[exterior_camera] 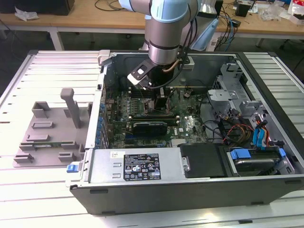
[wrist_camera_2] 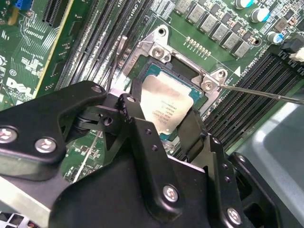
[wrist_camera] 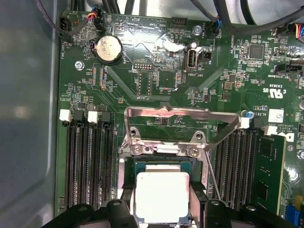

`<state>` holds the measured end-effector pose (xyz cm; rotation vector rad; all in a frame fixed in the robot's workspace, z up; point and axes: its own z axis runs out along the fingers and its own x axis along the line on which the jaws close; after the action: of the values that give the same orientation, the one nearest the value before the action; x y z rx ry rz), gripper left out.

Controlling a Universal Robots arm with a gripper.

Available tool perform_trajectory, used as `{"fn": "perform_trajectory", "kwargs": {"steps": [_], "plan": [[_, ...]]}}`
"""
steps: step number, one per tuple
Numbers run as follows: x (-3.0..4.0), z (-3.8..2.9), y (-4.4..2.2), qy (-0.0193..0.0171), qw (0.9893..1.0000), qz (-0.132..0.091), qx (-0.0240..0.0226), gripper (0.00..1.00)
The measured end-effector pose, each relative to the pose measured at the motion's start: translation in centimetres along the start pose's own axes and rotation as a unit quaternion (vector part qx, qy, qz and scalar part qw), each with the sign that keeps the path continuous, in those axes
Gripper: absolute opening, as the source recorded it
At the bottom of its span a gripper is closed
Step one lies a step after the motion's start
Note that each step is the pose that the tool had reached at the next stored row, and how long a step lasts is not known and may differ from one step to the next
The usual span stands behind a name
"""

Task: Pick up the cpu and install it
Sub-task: 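Place the cpu into insertion slot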

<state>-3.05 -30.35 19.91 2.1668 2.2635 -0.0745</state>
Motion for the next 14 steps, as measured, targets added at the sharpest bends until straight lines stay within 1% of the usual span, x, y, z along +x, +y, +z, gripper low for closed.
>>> {"fn": "perform_trajectory", "kwargs": {"steps": [5, 6, 8, 10, 14], "plan": [[0.0, 0.02, 0.0, 0.0, 1.0, 0.0, 0.0, 0.56], [0.0, 0.02, 0.0, 0.0, 1.0, 0.0, 0.0, 0.62], [-0.04, 0.04, 0.01, 0.0002, 1.0, 0.0, -0.0002, 0.62], [-0.29, 0.04, -0.01, 0.0001, 1.0, 0.0, 0.0, 0.62], [-0.48, 0.05, -0.01, 0.0001, 1.0, 0.0, 0.0, 0.62]]}}
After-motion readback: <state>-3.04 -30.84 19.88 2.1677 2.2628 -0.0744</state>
